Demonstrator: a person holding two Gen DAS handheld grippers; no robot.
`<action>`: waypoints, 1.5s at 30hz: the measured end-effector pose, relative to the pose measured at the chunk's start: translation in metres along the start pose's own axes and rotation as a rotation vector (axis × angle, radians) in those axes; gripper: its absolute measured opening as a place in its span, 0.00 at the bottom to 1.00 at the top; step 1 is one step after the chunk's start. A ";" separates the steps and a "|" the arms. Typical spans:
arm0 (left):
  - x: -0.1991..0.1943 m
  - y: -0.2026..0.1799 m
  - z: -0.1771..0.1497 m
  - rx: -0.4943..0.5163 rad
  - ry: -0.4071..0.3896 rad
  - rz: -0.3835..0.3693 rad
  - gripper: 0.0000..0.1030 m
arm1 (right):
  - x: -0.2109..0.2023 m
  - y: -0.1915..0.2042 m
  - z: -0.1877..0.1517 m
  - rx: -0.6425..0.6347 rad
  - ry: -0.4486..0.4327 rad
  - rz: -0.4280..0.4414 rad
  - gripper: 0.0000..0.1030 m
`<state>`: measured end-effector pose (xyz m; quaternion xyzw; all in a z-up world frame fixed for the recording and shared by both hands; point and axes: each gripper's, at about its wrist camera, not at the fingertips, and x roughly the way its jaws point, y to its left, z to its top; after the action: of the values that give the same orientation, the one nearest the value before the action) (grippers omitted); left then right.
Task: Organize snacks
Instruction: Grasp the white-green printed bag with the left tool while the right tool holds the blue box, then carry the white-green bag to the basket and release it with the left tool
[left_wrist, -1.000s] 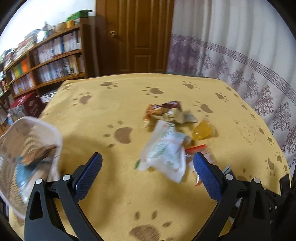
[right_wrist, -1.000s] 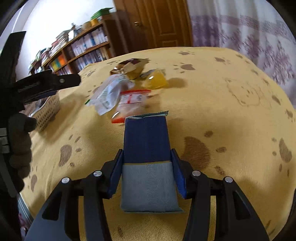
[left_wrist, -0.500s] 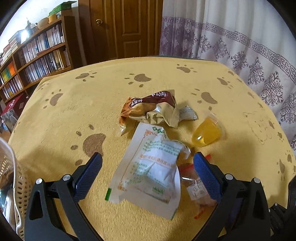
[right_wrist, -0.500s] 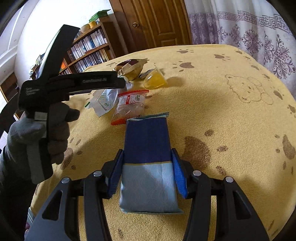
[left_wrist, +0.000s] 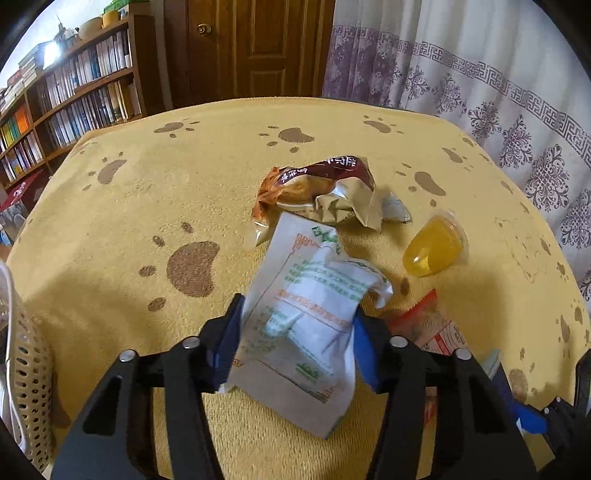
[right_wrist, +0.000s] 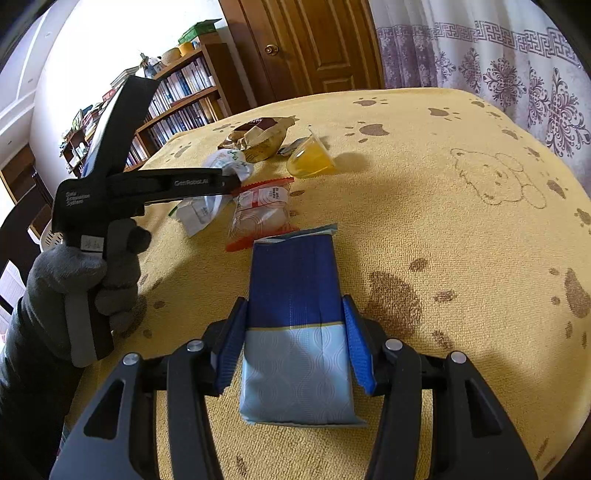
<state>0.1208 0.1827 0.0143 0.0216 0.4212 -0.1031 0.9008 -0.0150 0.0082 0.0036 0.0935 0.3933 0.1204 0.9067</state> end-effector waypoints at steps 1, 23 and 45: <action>-0.003 0.000 -0.001 -0.001 -0.006 -0.001 0.47 | 0.000 0.000 0.000 0.000 0.000 0.000 0.50; -0.025 0.003 -0.003 -0.087 -0.059 0.040 0.87 | 0.000 0.000 0.000 0.002 -0.001 0.001 0.50; -0.059 0.018 -0.027 -0.104 -0.094 0.040 0.36 | 0.001 0.001 0.000 0.002 -0.001 0.001 0.50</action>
<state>0.0677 0.2134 0.0411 -0.0217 0.3825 -0.0641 0.9215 -0.0150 0.0097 0.0036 0.0946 0.3929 0.1205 0.9067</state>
